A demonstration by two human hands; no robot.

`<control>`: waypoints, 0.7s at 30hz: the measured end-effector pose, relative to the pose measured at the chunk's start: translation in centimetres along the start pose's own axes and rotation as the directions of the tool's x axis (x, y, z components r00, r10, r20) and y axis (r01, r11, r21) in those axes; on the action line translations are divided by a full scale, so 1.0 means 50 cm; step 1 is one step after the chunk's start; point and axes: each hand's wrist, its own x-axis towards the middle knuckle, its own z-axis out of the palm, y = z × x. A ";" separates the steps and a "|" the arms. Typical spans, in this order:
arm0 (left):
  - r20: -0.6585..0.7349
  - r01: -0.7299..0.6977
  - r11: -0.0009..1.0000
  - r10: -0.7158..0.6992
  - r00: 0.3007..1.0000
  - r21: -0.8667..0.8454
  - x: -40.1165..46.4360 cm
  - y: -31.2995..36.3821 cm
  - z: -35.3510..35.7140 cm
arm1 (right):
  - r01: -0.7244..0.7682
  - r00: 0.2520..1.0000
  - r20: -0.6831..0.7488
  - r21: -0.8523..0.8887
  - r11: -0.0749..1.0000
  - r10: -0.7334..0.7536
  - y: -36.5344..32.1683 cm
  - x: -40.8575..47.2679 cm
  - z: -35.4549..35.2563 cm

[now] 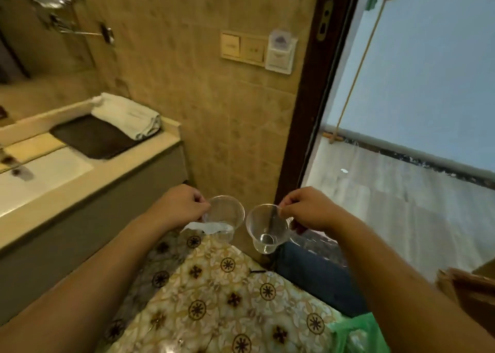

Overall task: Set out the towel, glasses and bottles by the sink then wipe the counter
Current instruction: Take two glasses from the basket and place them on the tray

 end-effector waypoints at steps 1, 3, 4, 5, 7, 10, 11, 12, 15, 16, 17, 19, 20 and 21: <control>-0.021 0.035 0.999 -0.035 0.999 -0.020 -0.009 -0.044 -0.028 | 0.010 1.000 0.013 0.023 1.000 -0.010 -0.033 0.020 0.035; -0.071 0.096 0.994 -0.099 0.993 -0.051 -0.023 -0.122 -0.076 | 0.031 0.998 0.056 0.072 0.997 -0.035 -0.097 0.057 0.098; -0.098 0.116 0.991 -0.122 0.988 -0.062 -0.028 -0.157 -0.095 | 0.044 0.995 0.089 0.098 0.994 -0.053 -0.127 0.075 0.128; -0.125 0.136 0.988 -0.145 0.982 -0.075 -0.031 -0.189 -0.112 | 0.059 0.989 0.125 0.119 0.991 -0.074 -0.157 0.094 0.156; -0.182 0.194 0.975 -0.211 0.960 -0.103 -0.034 -0.247 -0.141 | 0.091 0.977 0.180 0.146 0.985 -0.117 -0.211 0.132 0.208; -0.247 0.290 0.946 -0.318 0.915 -0.141 -0.028 -0.326 -0.180 | 0.141 0.958 0.225 0.169 0.976 -0.177 -0.282 0.197 0.279; -0.259 0.316 0.935 -0.348 0.901 -0.160 -0.022 -0.352 -0.191 | 0.158 0.950 0.241 0.178 0.971 -0.198 -0.304 0.222 0.299; -0.270 0.341 0.923 -0.379 0.885 -0.179 -0.013 -0.375 -0.203 | 0.170 0.942 0.256 0.190 0.967 -0.216 -0.324 0.248 0.318; -0.296 0.415 0.885 -0.462 0.836 -0.211 0.031 -0.440 -0.243 | 0.172 0.922 0.307 0.226 0.959 -0.237 -0.382 0.341 0.367; -0.305 0.437 0.871 -0.488 0.818 -0.223 0.052 -0.460 -0.257 | 0.171 0.915 0.324 0.232 0.957 -0.242 -0.402 0.378 0.381; -0.313 0.457 0.857 -0.514 0.799 -0.240 0.075 -0.480 -0.270 | 0.170 0.908 0.340 0.238 0.956 -0.246 -0.423 0.417 0.394; -0.329 0.485 0.830 -0.555 0.764 -0.275 0.127 -0.514 -0.297 | 0.163 0.898 0.365 0.244 0.956 -0.246 -0.466 0.501 0.415; -0.337 0.498 0.817 -0.574 0.746 -0.291 0.156 -0.527 -0.312 | 0.156 0.896 0.373 0.247 0.957 -0.242 -0.487 0.543 0.422; -0.346 0.511 0.801 -0.596 0.724 -0.312 0.185 -0.538 -0.328 | 0.148 0.894 0.379 0.250 0.957 -0.237 -0.509 0.586 0.427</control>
